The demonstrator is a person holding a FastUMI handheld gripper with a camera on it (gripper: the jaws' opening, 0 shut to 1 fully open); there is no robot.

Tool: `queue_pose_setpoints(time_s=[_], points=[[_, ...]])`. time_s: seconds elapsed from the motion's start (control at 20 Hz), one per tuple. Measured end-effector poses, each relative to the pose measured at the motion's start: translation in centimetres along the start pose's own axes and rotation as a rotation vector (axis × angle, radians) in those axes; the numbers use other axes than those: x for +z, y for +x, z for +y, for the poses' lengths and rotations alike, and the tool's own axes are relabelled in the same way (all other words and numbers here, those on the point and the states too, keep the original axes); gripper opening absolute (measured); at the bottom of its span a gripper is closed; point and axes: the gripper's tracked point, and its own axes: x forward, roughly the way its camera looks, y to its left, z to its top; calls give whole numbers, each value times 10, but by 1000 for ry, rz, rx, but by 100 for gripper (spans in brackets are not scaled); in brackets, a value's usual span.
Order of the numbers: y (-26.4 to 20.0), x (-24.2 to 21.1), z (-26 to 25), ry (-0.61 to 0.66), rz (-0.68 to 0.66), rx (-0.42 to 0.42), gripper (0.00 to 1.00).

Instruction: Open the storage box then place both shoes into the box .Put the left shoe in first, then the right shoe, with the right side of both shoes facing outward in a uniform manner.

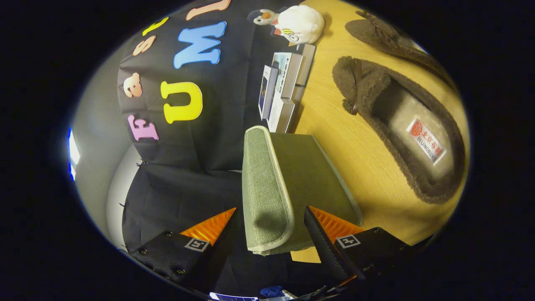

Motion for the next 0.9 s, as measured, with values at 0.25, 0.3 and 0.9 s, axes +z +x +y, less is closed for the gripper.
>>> queue_pose_setpoints(time_s=[0.25, 0.3, 0.9], points=[[5, -4, -2, 53, 19, 6, 75], [3, -3, -3, 56, 24, 10, 66], [-19, 12, 65, -190, -6, 54, 6]])
